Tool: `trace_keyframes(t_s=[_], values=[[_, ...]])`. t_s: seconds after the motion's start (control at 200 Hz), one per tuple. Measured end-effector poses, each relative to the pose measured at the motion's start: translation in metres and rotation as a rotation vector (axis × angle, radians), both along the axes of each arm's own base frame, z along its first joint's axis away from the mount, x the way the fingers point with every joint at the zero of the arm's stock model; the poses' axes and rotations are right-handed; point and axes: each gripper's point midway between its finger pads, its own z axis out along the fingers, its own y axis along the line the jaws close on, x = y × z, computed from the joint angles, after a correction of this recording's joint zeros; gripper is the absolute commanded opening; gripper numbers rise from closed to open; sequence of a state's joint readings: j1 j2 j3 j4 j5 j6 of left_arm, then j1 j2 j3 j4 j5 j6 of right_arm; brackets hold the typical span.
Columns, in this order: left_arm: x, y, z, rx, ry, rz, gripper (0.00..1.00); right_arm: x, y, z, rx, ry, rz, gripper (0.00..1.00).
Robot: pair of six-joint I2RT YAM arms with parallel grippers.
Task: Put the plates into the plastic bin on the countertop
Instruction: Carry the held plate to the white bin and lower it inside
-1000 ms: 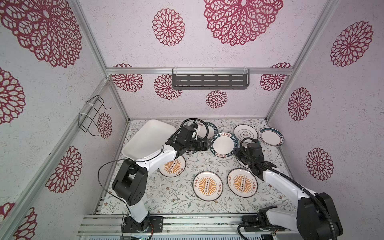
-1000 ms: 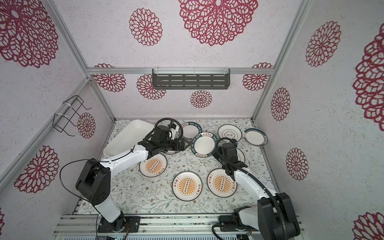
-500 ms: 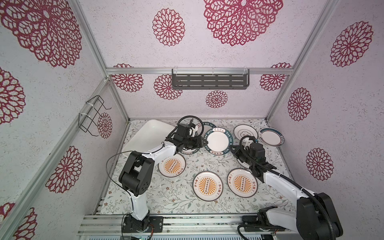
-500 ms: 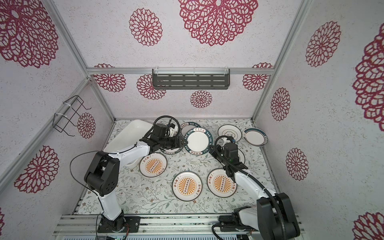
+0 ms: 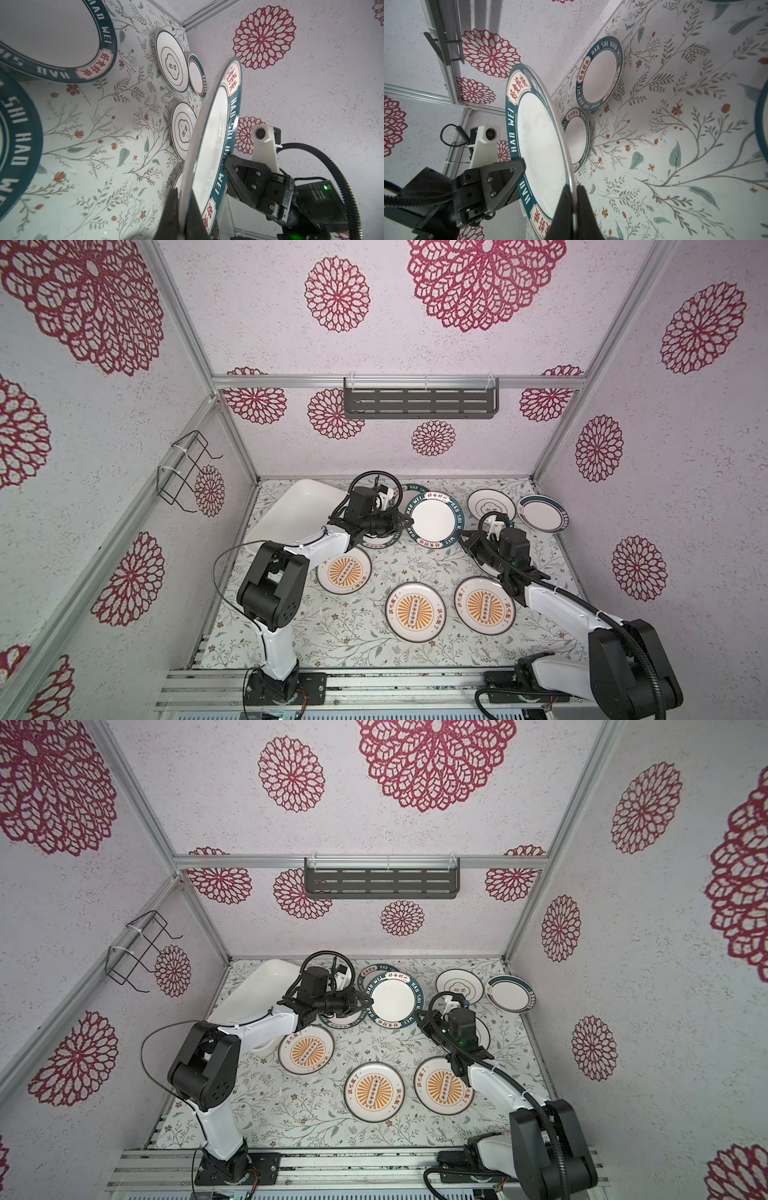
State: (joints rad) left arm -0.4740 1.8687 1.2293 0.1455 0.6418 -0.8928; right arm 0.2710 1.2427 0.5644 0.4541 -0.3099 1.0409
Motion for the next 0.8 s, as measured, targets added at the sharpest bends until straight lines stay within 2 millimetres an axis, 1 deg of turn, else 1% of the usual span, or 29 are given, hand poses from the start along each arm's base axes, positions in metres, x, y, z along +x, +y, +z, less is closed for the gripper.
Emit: trace_keyframes(t_s=[0.06,0.065,0.09,0.16,0.255,0.305,0.33,0.385,0.455,0.48,0.56,0.585,0.64,0.691,0.701,0.711,0.751,0.801], values=[[0.0,0.005,-0.008,0.01,0.023,0.026,0.0,0.001,0.0,0.002,0.005,-0.009,0.0,0.47],[0.0,0.006,-0.008,0.01,0.024,0.029,0.0,0.001,0.001,0.002,0.007,-0.008,-0.001,0.51],[0.0,0.009,-0.012,0.014,0.034,0.041,0.0,0.002,0.0,0.003,0.008,-0.013,-0.002,0.55],[0.003,0.019,-0.018,0.022,0.06,0.078,0.0,0.003,0.001,0.006,0.012,-0.028,-0.003,0.62],[0.011,0.043,-0.02,0.029,0.089,0.155,0.0,0.004,0.001,0.008,0.008,-0.04,-0.003,0.74],[0.016,0.058,-0.016,0.03,0.095,0.196,0.0,0.004,0.0,0.009,0.005,-0.044,-0.004,0.76],[0.019,0.064,-0.014,0.031,0.097,0.216,0.0,0.004,0.0,0.009,0.002,-0.047,-0.005,0.79],[0.024,0.083,-0.006,0.033,0.092,0.267,0.0,0.004,0.001,0.008,-0.001,-0.048,-0.003,0.83],[0.03,0.105,0.004,0.036,0.084,0.326,0.0,0.004,0.002,0.007,-0.013,-0.053,0.002,0.84],[0.031,0.114,0.008,0.036,0.077,0.35,0.0,0.004,0.003,0.006,-0.017,-0.052,0.003,0.89],[0.033,0.141,0.018,0.045,0.072,0.414,0.0,0.004,0.006,0.002,-0.035,-0.05,0.014,0.91],[0.033,0.149,0.021,0.048,0.069,0.435,0.0,0.004,0.008,0.001,-0.04,-0.049,0.019,0.96],[0.033,0.168,0.025,0.062,0.071,0.482,0.0,0.005,0.012,0.0,-0.055,-0.051,0.031,0.99],[0.034,0.188,0.029,0.075,0.065,0.53,0.0,0.006,0.016,0.0,-0.063,-0.053,0.041,0.99],[0.034,0.19,0.028,0.077,0.066,0.534,0.0,0.006,0.017,0.0,-0.065,-0.056,0.043,0.99],[0.033,0.196,0.029,0.081,0.065,0.549,0.0,0.006,0.018,0.001,-0.069,-0.058,0.045,0.99],[0.032,0.209,0.03,0.09,0.067,0.577,0.0,0.007,0.022,0.002,-0.072,-0.063,0.055,0.99],[0.031,0.23,0.03,0.103,0.074,0.623,0.0,0.009,0.027,0.004,-0.076,-0.072,0.068,0.99]])
